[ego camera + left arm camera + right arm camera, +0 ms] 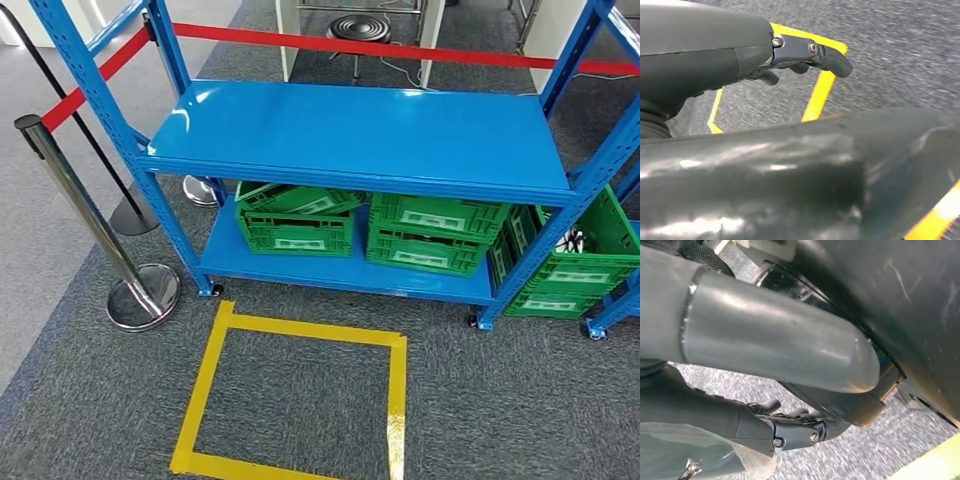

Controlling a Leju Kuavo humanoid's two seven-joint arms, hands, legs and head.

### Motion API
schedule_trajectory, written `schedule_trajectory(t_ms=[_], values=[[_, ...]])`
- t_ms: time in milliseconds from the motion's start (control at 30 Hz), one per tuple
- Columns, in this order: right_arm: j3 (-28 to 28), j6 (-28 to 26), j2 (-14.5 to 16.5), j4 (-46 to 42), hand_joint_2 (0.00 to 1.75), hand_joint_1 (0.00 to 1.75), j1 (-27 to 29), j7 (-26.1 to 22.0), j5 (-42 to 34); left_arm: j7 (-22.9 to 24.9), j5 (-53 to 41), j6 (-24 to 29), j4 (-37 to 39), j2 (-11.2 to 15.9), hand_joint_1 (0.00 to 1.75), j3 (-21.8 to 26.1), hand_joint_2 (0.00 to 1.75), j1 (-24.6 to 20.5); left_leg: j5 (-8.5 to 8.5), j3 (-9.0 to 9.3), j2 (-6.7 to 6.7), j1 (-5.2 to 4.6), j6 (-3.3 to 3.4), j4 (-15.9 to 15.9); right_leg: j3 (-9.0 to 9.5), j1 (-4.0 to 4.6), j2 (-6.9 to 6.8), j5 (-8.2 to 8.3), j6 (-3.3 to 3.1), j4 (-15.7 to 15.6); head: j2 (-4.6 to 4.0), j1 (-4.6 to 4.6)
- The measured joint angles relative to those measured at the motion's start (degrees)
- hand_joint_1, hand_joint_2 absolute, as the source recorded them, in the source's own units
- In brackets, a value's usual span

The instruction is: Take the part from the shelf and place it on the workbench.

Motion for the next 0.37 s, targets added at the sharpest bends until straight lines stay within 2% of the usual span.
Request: schedule_trajectory(t_ms=[33,67,133,200,233,267,333,367], values=[[0.0,0.0,0.0,0.0,0.0,0.0,0.0,0.0,0.0,0.0,0.0,0.0,0.0,0.0,0.0,0.0,0.0,0.0,1.76,0.38,0.1,-0.1,0.24,-2.5,0.34,0.06,0.0,-0.58,0.3,-0.1,0.0,-0.03],[0.0,0.0,0.0,0.0,0.0,0.0,-0.1,0.0,0.0,0.0,0.0,0.0,0.0,0.0,0.0,0.0,0.0,0.0,2.66,0.58,0.16,-0.21,0.53,-3.9,0.62,0.13,-0.01,-0.99,0.65,-0.3,0.0,-0.07],[0.0,0.0,0.0,0.0,0.0,0.0,-0.3,0.0,0.0,0.0,0.0,0.0,0.0,0.0,0.0,0.0,0.0,0.0,2.41,1.14,0.05,-0.33,1.26,-4.6,1.57,0.17,-0.04,-1.2,1.46,-0.8,0.0,-0.08],[0.0,0.0,0.0,0.0,0.0,0.0,-0.3,0.0,0.0,0.0,0.0,0.0,0.0,0.0,0.0,0.0,0.0,0.1,2.44,2.45,-0.12,-0.24,2.11,-5.3,1.99,0.08,-0.03,-1.52,1.96,0.0,0.0,0.06],[-0.1,0.0,0.0,0.0,0.0,0.0,-0.4,0.0,0.0,0.0,0.0,0.0,0.0,0.0,0.0,0.0,0.0,0.0,2.3,3.1,-0.18,-0.2,2.46,-5.6,0.96,0.05,-0.02,-2.06,2.06,1.8,0.0,0.13],[-0.1,0.0,0.0,0.0,0.0,0.0,-0.5,0.0,0.0,0.0,0.0,0.0,0.0,0.0,0.0,0.0,0.0,-0.1,2.06,3.49,-0.18,-0.22,2.74,-5.7,-1.06,0.06,0.02,-2.85,2.12,4.9,0.0,0.2],[-0.1,0.0,0.0,0.0,0.0,0.0,-0.6,0.0,0.0,0.1,0.0,-0.1,0.0,0.0,0.0,0.0,0.0,-0.2,1.31,4.08,-0.19,-0.4,3.07,-5.7,-6.34,0.13,0.05,-5.5,2.21,11.8,0.0,0.26],[-0.1,0.0,0.0,0.0,0.0,0.0,-0.6,0.0,0.0,0.1,0.0,-0.1,0.0,0.0,0.0,0.0,0.0,-0.3,1.09,4.25,-0.2,-0.47,3.13,-5.7,-7.74,0.15,0.05,-6.37,2.24,13.5,0.0,0.25]])
